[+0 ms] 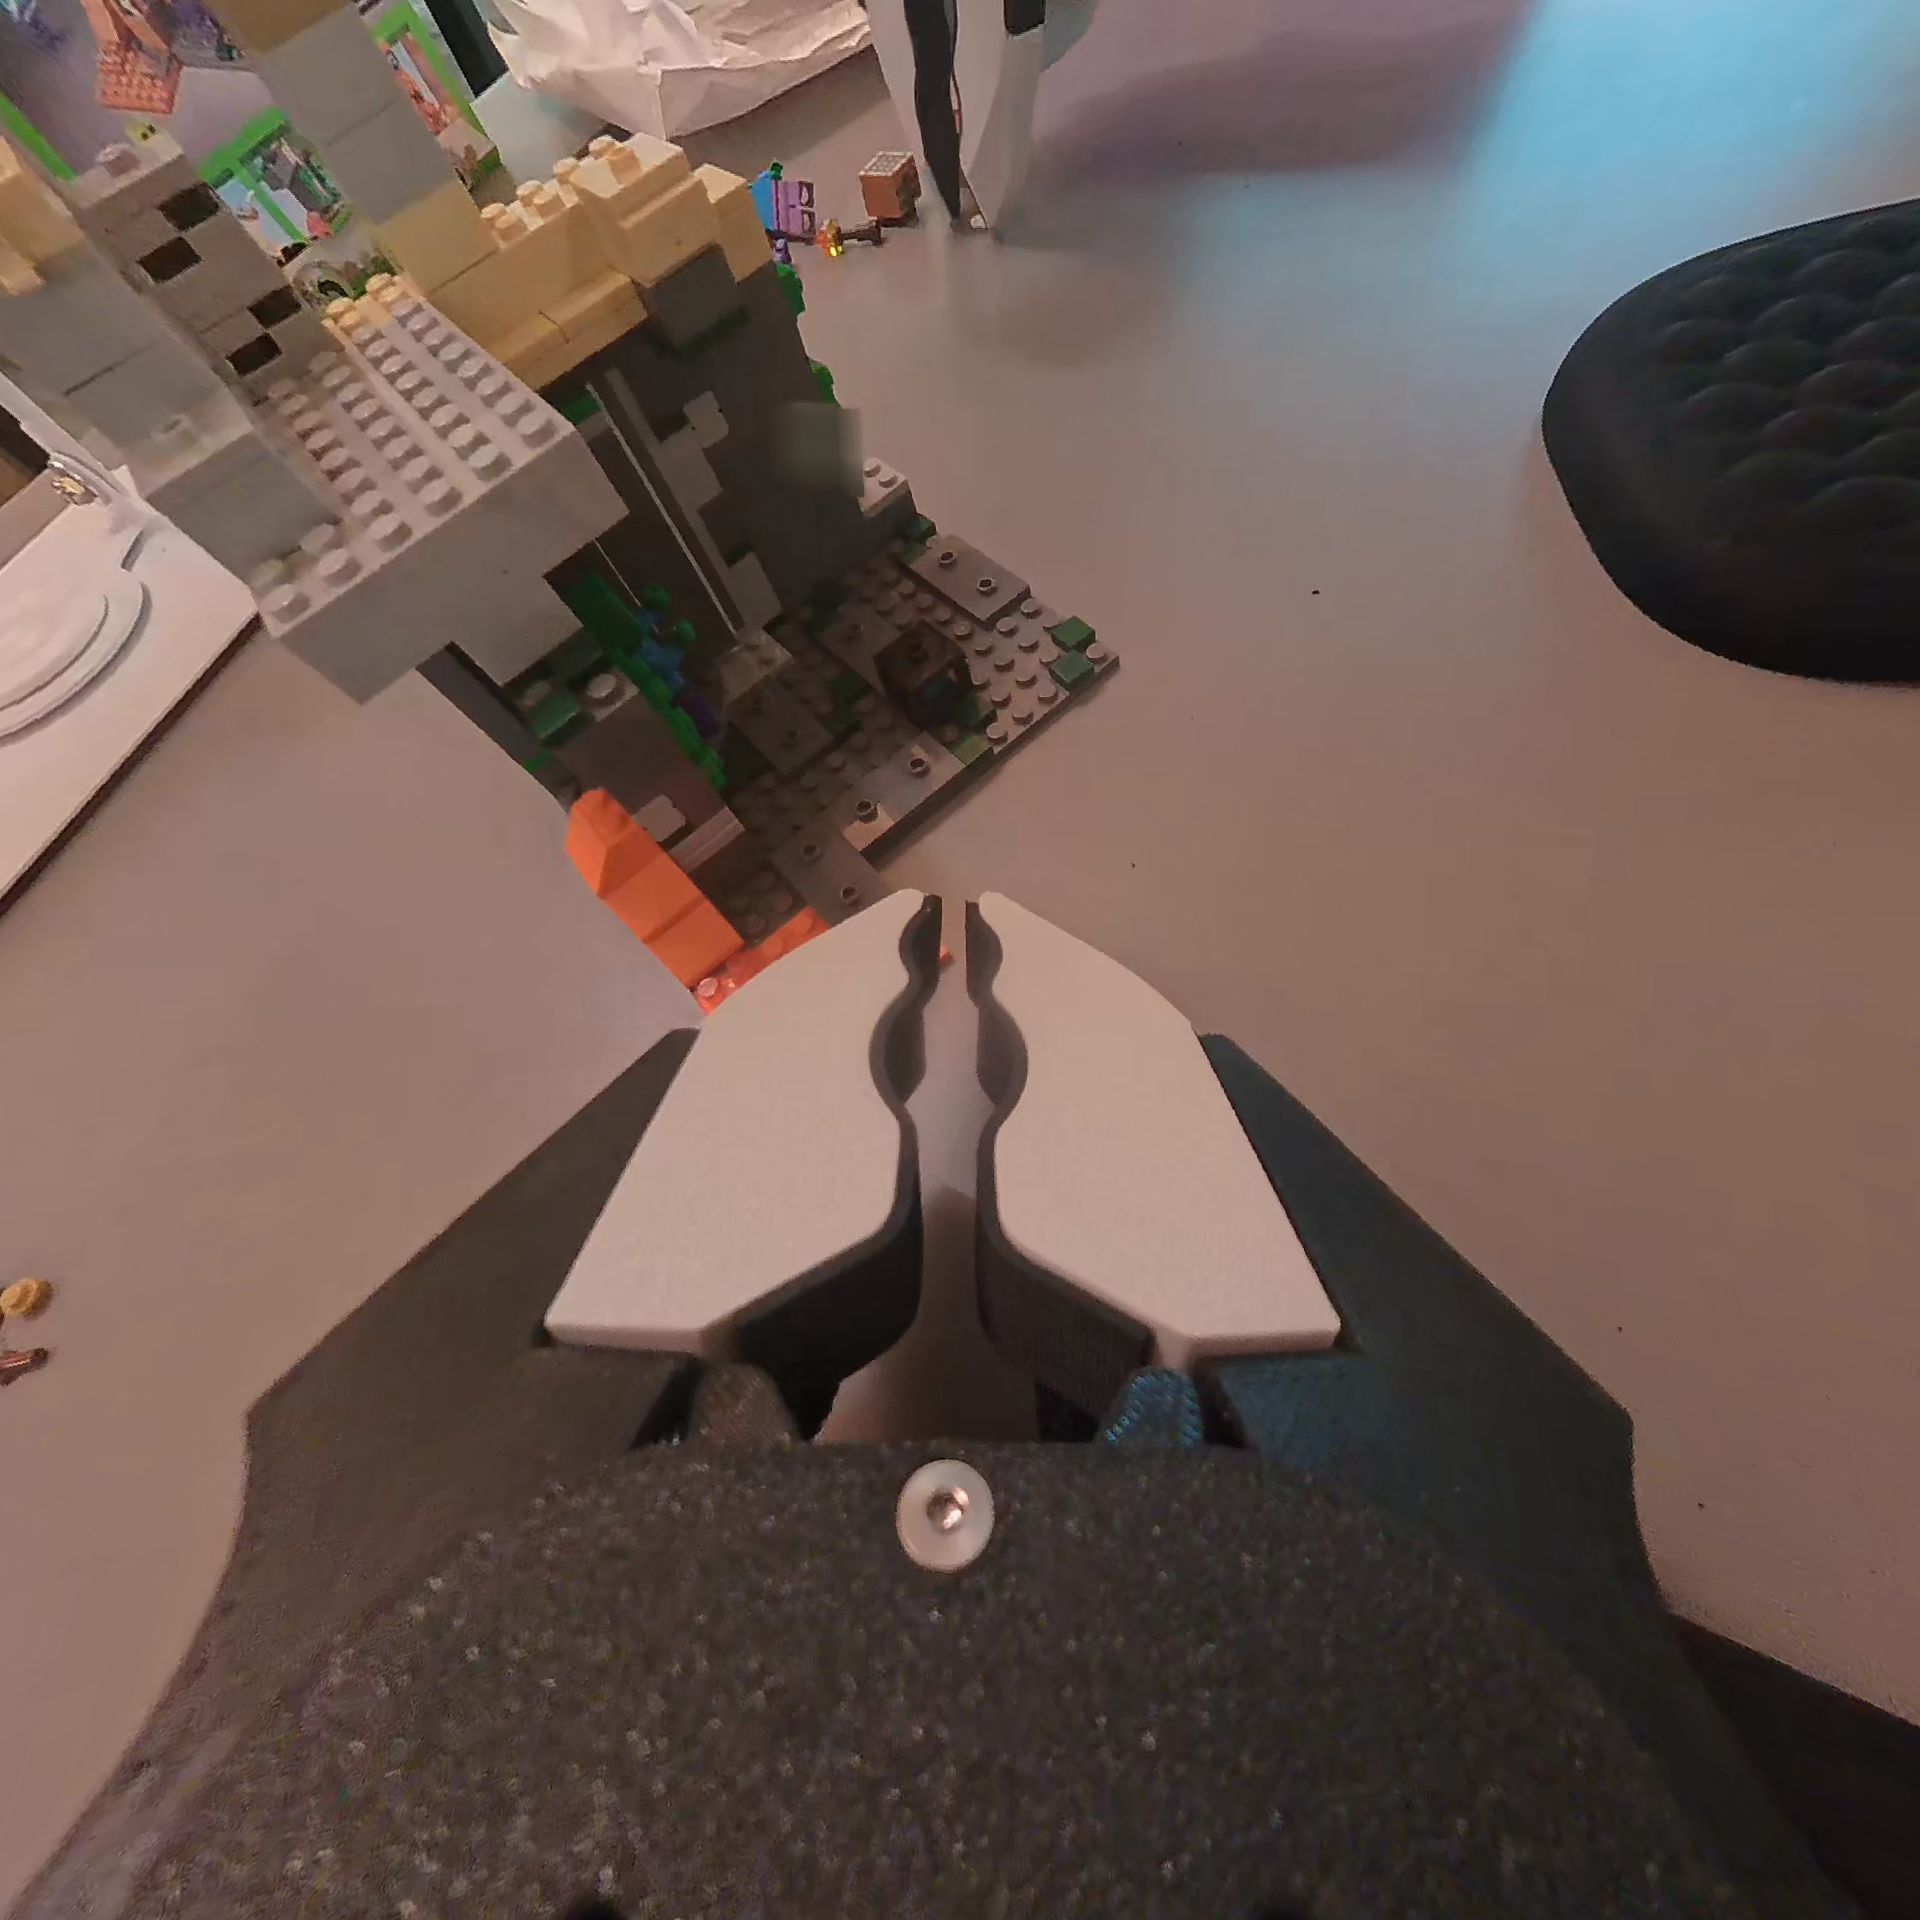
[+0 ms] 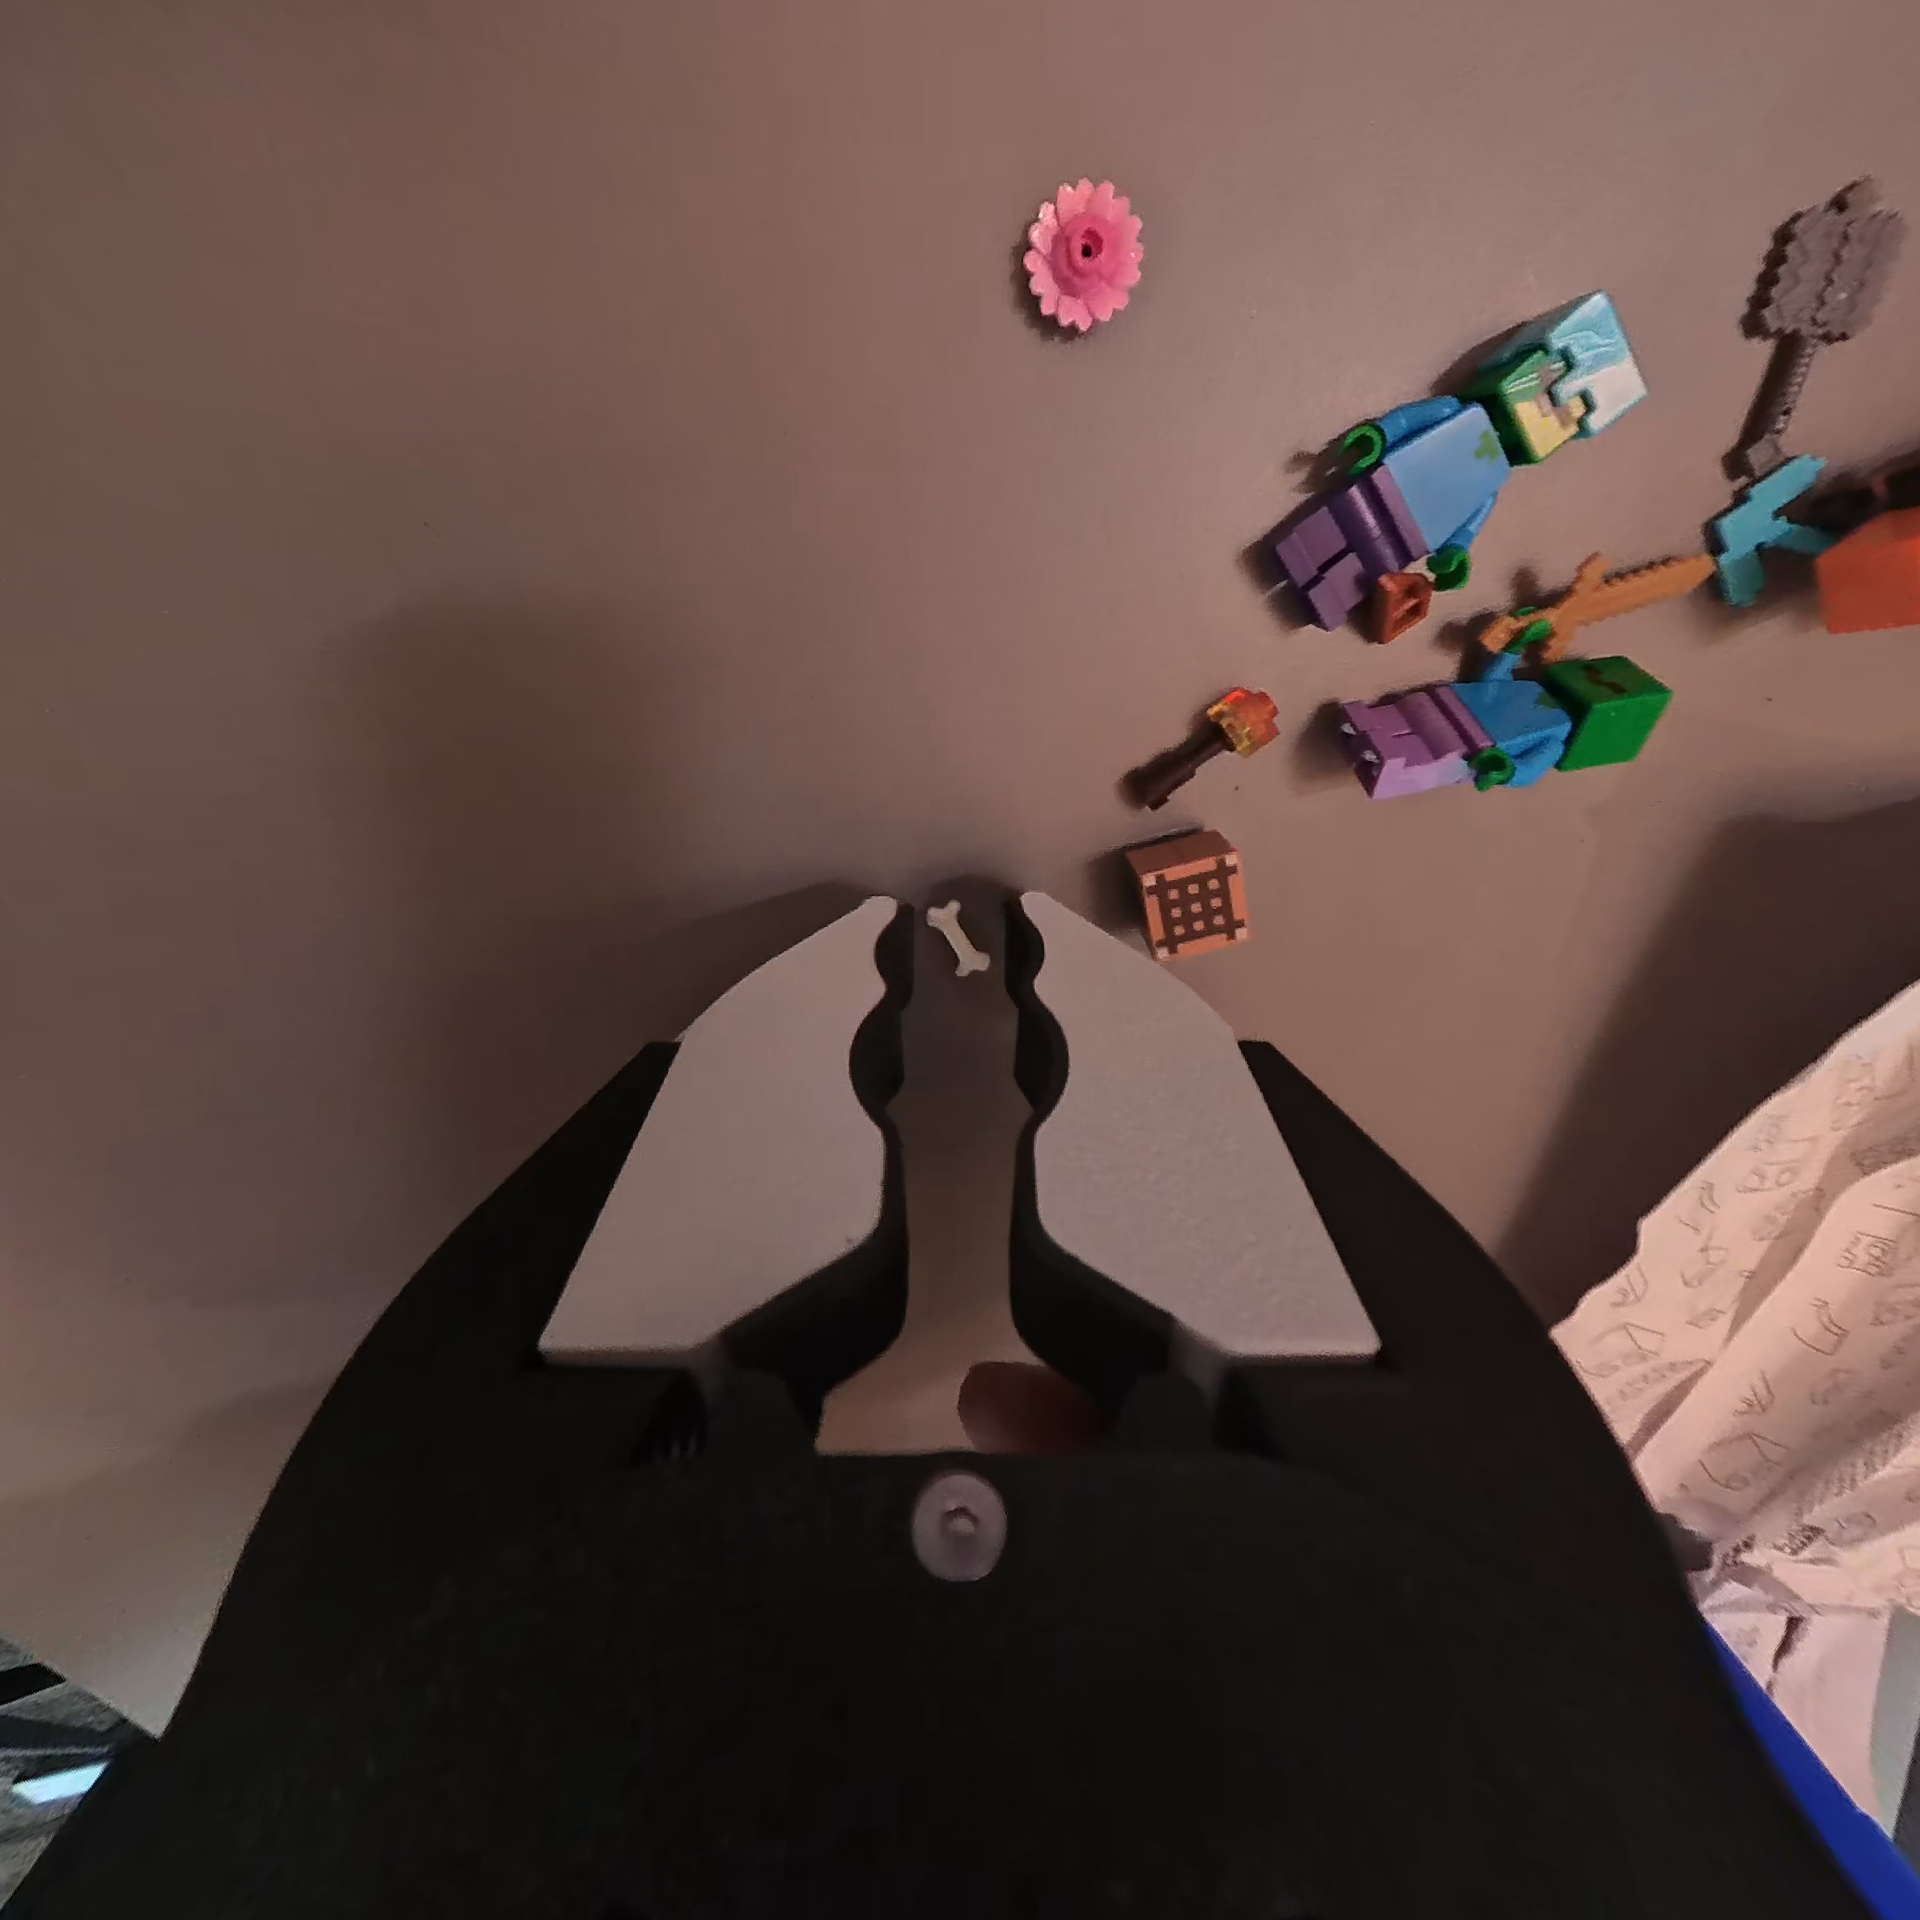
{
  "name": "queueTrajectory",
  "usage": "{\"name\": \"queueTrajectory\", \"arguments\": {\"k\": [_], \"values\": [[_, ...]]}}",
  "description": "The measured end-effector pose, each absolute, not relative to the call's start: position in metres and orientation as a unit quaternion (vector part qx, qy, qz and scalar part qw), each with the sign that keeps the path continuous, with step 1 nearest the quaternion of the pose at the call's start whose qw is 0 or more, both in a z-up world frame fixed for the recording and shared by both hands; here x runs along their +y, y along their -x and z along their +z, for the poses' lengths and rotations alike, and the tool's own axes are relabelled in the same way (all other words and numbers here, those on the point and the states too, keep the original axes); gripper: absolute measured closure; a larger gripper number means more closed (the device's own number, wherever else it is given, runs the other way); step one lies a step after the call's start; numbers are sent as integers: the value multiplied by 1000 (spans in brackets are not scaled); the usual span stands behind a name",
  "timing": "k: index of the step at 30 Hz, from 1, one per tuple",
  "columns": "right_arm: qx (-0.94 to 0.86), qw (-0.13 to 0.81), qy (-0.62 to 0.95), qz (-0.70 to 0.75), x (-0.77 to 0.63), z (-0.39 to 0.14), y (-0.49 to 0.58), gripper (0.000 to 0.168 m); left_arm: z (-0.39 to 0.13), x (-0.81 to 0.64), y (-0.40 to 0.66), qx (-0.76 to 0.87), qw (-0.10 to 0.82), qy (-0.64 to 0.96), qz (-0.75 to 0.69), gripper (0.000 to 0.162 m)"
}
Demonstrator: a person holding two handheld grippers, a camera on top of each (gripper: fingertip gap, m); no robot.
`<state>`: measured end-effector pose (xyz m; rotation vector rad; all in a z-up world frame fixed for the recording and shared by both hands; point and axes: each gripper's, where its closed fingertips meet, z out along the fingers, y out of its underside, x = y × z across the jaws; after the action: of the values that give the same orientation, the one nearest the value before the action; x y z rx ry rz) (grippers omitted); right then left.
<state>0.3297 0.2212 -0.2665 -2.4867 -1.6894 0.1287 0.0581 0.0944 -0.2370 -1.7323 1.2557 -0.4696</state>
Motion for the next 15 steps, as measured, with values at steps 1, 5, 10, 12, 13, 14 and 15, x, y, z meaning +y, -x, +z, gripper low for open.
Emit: {"name": "queueTrajectory", "arguments": {"k": [1, 5, 10, 12, 13, 14, 15], "values": [[-560, 71, 824, 41, 222, -267, -330, 155, -237, 94, -58, 511, 457, 703, -190, 158], [-560, 80, 824, 40, 222, -268, -332, 162, -239, 93, -59, 518, 455, 701, -184, 158], [-554, 104, 825, 41, 230, -259, -332, 163, -239, 94, -59, 515, 454, 703, -186, 158], [-545, 128, 828, 43, 239, -251, -330, 163, -239, 94, -59, 515, 453, 703, -186, 158], [-538, 141, 830, 42, 244, -247, -330, 163, -239, 94, -59, 516, 453, 703, -185, 158], [-530, 153, 833, 42, 249, -243, -330, 163, -240, 94, -59, 516, 453, 703, -185, 158], [-522, 165, 836, 41, 254, -240, -330, 161, -240, 94, -59, 515, 453, 704, -185, 158]]}}
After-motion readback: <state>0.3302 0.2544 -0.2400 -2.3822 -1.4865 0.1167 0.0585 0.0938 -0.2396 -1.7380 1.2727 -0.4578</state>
